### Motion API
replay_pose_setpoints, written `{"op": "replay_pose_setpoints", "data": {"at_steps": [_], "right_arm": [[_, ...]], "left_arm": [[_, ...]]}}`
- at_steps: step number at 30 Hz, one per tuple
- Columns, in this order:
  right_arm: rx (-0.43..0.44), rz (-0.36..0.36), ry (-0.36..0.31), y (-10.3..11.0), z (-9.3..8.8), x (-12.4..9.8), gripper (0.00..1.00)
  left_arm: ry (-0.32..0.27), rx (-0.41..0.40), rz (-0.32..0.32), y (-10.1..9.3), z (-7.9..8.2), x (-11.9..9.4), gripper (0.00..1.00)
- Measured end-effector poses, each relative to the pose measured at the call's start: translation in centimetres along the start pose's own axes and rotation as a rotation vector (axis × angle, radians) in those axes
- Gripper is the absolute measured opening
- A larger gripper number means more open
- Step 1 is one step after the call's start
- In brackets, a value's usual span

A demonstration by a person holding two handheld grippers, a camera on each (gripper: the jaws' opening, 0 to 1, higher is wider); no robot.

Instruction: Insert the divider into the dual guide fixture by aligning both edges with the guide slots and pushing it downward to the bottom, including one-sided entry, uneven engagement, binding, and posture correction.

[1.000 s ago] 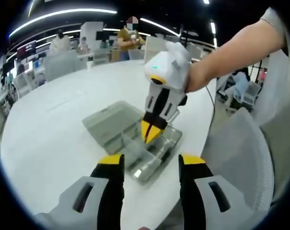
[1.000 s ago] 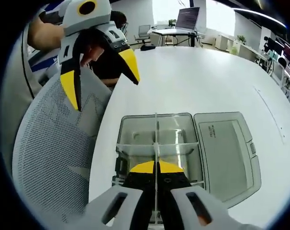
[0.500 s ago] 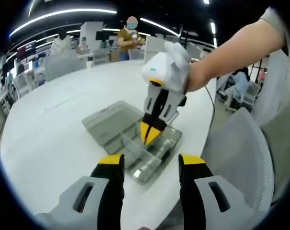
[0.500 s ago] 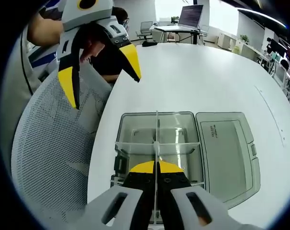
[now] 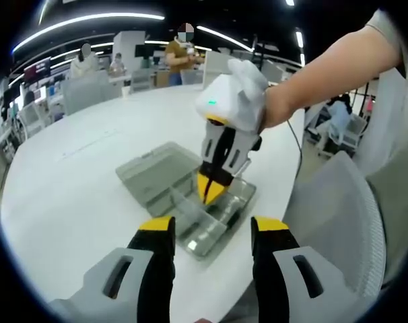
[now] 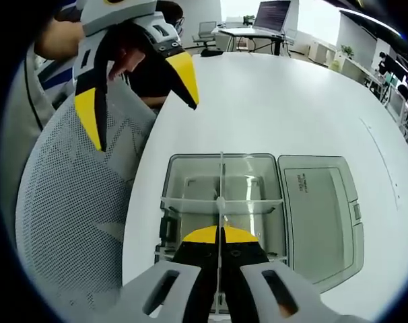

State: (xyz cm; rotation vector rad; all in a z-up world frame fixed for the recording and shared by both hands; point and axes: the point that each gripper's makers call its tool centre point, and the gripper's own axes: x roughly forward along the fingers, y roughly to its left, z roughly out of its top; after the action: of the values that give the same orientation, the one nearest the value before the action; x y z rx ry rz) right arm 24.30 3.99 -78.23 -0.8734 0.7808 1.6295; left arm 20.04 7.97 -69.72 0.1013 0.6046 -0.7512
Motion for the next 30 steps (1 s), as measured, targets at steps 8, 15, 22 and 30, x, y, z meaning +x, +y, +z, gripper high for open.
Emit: {"op": "replay_pose_setpoints", "data": {"at_steps": [8, 15, 22, 30], "right_arm": [[0.017, -0.002, 0.017, -0.4, -0.3, 0.2, 0.00], [0.010, -0.021, 0.078, -0.4, -0.2, 0.1, 0.00], [-0.010, -0.039, 0.106, -0.8, -0.2, -0.6, 0.02], [-0.035, -0.023, 0.121, -0.4, 0.3, -1.1, 0.00]], "left_arm": [[0.000, 0.002, 0.001, 0.1, 0.0, 0.0, 0.43], [-0.001, 0.006, 0.002, 0.2, 0.1, -0.1, 0.43], [0.000, 0.011, 0.001, 0.1, 0.3, -0.2, 0.43], [-0.005, 0.012, 0.000, 0.1, 0.5, -0.2, 0.43]]}}
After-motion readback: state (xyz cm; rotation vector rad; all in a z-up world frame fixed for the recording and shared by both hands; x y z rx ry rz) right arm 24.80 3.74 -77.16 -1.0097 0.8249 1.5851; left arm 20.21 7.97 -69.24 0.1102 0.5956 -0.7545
